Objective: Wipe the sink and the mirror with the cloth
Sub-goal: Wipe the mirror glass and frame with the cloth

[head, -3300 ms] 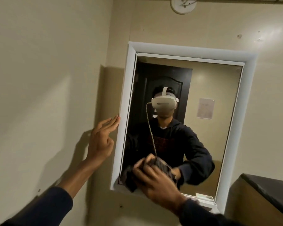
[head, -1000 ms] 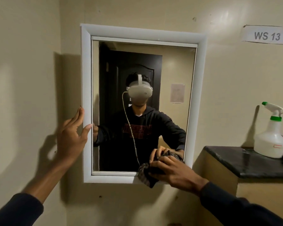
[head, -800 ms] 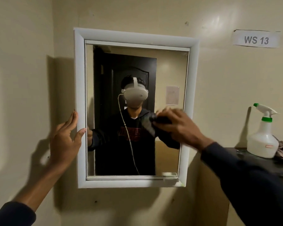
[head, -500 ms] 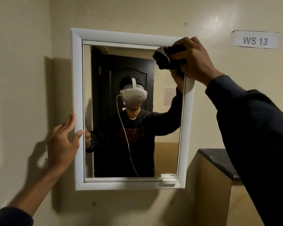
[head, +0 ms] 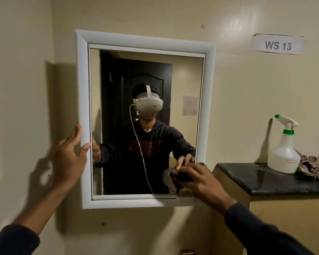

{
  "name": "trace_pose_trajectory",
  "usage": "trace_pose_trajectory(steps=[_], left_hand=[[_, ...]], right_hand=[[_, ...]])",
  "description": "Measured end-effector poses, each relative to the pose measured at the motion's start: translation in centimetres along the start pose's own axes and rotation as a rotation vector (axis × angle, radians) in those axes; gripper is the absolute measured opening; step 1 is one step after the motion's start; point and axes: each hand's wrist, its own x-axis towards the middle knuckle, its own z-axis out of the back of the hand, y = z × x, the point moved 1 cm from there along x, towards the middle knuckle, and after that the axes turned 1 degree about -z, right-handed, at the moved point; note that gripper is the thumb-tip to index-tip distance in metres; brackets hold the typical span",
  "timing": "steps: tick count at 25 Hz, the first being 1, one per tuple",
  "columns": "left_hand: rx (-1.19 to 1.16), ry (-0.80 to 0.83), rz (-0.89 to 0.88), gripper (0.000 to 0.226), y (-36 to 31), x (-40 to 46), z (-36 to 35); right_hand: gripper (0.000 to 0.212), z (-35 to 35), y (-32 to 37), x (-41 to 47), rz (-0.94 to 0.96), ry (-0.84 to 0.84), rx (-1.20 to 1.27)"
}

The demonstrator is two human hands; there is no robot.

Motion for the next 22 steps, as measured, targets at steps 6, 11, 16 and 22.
trace_pose_trajectory(steps=[6,11,16,22], left_hand=[[-0.018,0.012,0.024,0.06,-0.6,0.1,-0.1],[0.118,0.147,0.015,0.07,-1.3,-0.4,-0.1],[0.268,0.173,-0.183,0.066,-3.4,-0.8,0.3],[0.295,0.165,-0.312,0.061,-8.1,0.8,0.6]], right_hand=[[0.048,-1.7,2.4,-2.6,-0.101,0.148,0.128],[0.041,-0.2,2.4,-1.4,-0.154,0.219,0.125],[0.048,3.8,1.6,3.9,-0.092,-0.025,0.027],[0.06,9.3,-0.7,12.5,-0.089,-0.218,-0.128]])
